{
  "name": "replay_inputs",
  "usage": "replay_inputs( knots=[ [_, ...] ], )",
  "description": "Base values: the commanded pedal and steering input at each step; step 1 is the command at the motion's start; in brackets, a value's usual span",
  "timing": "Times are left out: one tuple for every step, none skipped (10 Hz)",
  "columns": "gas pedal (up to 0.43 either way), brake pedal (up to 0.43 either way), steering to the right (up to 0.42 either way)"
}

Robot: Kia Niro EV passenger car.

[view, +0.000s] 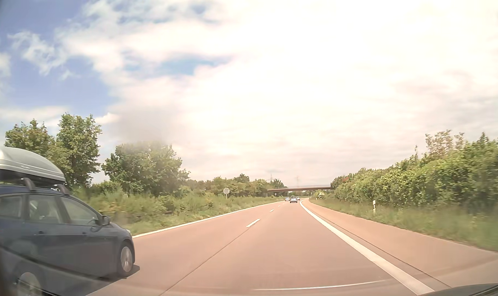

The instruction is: Follow the waypoints while adhering to traffic rules and regulations

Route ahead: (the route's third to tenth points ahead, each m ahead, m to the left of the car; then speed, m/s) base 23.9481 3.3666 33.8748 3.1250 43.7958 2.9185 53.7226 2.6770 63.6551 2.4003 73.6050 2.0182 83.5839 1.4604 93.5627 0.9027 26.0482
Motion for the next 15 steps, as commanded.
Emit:
replay_inputs(
  knots=[
    [0.228, 0.000, 0.003],
    [0.228, 0.000, 0.003],
    [0.228, 0.000, 0.003],
    [0.228, 0.000, 0.003],
    [0.228, 0.000, 0.003],
    [0.228, 0.000, 0.003],
    [0.228, 0.000, 0.003],
    [0.228, 0.000, 0.003],
    [0.228, 0.000, 0.003],
    [0.228, 0.000, 0.003],
    [0.228, 0.000, 0.003],
    [0.228, 0.000, 0.003],
    [0.228, 0.000, 0.003],
    [0.228, 0.000, 0.003],
    [0.228, 0.000, 0.003]
  ],
)
